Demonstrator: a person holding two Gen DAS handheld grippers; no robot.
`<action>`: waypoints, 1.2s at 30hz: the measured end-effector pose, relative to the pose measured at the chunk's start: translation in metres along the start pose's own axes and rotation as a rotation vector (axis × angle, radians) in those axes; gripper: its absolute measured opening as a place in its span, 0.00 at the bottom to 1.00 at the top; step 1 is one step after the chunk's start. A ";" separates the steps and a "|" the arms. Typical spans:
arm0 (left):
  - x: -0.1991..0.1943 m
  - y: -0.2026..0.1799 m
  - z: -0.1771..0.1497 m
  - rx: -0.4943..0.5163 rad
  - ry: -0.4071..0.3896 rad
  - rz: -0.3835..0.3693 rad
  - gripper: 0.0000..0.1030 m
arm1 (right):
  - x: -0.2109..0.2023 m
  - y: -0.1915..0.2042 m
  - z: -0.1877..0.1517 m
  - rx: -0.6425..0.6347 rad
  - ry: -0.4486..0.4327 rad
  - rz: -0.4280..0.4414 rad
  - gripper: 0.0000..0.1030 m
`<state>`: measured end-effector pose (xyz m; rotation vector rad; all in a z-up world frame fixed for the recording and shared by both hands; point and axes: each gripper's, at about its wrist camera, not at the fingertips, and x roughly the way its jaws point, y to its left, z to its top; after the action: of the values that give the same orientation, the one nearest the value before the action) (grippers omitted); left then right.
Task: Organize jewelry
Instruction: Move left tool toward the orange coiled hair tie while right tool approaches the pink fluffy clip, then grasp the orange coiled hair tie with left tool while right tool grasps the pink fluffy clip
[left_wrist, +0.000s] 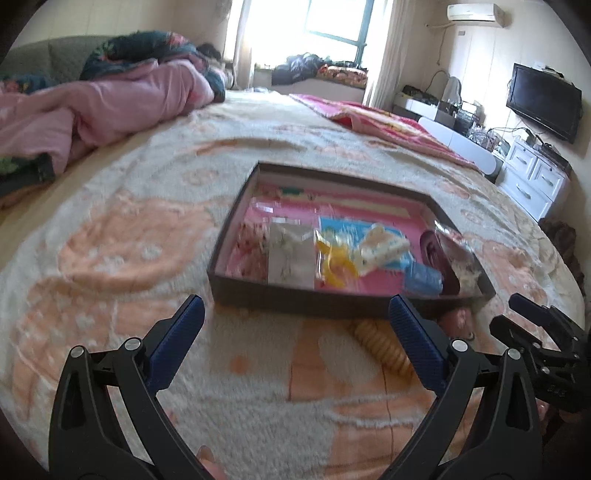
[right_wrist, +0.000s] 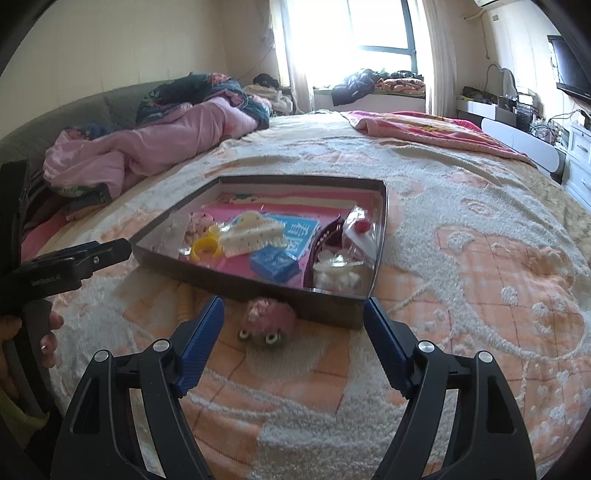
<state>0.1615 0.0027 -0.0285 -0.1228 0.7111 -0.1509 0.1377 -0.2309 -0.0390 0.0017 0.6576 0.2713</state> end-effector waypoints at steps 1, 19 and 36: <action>0.001 0.000 -0.002 -0.006 0.013 -0.007 0.89 | 0.001 0.001 -0.002 -0.006 0.005 -0.001 0.73; 0.040 -0.022 -0.026 -0.096 0.217 -0.250 0.33 | 0.049 0.004 -0.007 0.054 0.168 0.132 0.31; 0.048 -0.052 -0.029 -0.004 0.245 -0.207 0.12 | 0.014 -0.007 0.005 0.058 0.092 0.132 0.29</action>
<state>0.1729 -0.0590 -0.0726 -0.1835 0.9427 -0.3668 0.1533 -0.2337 -0.0445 0.0891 0.7580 0.3810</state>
